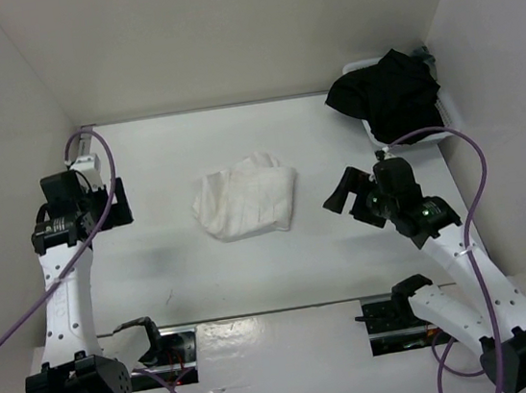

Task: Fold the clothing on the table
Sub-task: Fold the skirt

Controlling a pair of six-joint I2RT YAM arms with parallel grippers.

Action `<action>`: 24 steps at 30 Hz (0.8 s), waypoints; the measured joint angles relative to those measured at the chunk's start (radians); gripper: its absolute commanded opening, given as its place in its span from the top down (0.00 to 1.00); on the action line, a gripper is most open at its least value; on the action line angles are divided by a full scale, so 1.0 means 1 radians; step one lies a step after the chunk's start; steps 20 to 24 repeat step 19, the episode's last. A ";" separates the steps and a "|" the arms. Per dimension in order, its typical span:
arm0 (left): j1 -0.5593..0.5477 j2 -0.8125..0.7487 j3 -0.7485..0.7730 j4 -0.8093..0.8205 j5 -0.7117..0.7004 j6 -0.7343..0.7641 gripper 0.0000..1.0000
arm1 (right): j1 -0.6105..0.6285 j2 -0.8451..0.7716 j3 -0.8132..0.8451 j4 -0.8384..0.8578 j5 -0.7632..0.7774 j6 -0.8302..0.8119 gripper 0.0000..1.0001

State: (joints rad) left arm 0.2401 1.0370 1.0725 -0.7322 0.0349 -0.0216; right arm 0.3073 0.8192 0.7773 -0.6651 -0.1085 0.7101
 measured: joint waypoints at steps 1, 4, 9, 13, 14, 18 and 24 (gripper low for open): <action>0.000 -0.005 -0.002 0.000 0.004 0.000 0.07 | 0.000 0.000 -0.002 0.000 -0.002 0.000 0.01; 0.000 -0.017 -0.004 0.002 0.014 0.000 0.07 | 0.000 -0.002 -0.007 0.000 -0.009 0.003 0.01; 0.000 -0.028 -0.017 0.006 0.023 0.001 0.07 | 0.000 -0.012 -0.019 0.001 -0.013 0.003 0.01; 0.000 -0.037 -0.027 0.006 0.032 0.011 0.07 | 0.000 -0.021 -0.019 0.004 -0.019 0.003 0.01; 0.000 -0.039 -0.028 0.006 0.034 0.014 0.07 | 0.000 -0.022 -0.019 0.005 -0.021 0.003 0.01; 0.000 -0.043 -0.028 0.006 0.038 0.018 0.07 | 0.000 -0.023 -0.020 0.008 -0.024 0.003 0.01; 0.000 -0.043 -0.028 0.006 0.039 0.018 0.07 | 0.000 -0.023 -0.021 0.008 -0.024 0.003 0.01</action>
